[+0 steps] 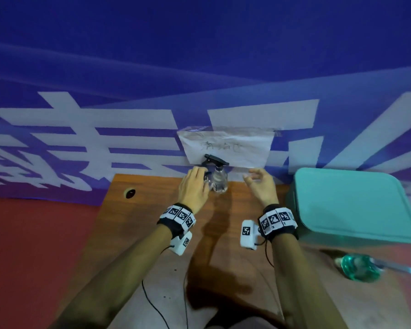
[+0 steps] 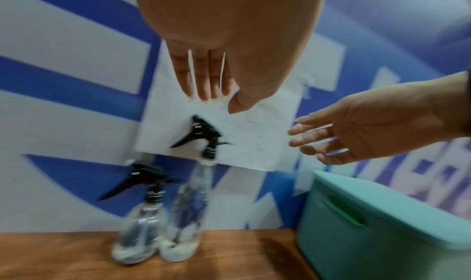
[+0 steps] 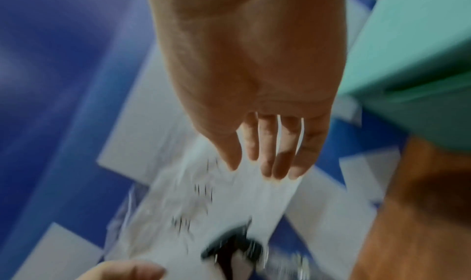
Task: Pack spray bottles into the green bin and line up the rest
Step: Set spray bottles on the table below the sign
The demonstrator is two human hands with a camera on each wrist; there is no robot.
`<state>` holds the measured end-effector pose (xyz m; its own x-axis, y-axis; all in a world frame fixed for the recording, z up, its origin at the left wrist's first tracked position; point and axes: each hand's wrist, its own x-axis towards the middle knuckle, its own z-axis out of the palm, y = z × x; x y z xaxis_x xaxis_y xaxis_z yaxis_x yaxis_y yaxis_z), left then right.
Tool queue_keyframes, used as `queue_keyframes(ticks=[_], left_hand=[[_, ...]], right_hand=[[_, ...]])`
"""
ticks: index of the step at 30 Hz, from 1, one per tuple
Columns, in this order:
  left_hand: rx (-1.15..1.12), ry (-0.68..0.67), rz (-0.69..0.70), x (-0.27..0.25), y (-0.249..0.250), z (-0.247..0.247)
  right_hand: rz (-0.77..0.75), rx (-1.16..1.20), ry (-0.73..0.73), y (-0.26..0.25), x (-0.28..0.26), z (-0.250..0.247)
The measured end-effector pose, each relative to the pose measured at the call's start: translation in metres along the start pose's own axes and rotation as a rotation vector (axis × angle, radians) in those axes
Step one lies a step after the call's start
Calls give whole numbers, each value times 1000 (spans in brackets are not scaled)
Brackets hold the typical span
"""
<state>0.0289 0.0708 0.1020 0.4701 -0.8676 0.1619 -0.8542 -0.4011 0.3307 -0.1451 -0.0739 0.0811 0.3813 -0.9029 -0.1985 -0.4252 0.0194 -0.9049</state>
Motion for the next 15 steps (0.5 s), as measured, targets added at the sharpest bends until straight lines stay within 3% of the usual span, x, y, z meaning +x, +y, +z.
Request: queue_keyframes(ticks=[4,7,12,15], left_hand=[[-57,20,125,-24,70,-2],[-138,-17,227,-39,134,5],[-202,-150,410,-65,241,40],[-190,-272,485,-82,295,68]], right_hand=[[-127,-103,66,8,-35,-81],[-139,-169,124,26,-56,-149],[-37,-238,281,81,-96,-257],[73,-297,267,122,-120,-304]])
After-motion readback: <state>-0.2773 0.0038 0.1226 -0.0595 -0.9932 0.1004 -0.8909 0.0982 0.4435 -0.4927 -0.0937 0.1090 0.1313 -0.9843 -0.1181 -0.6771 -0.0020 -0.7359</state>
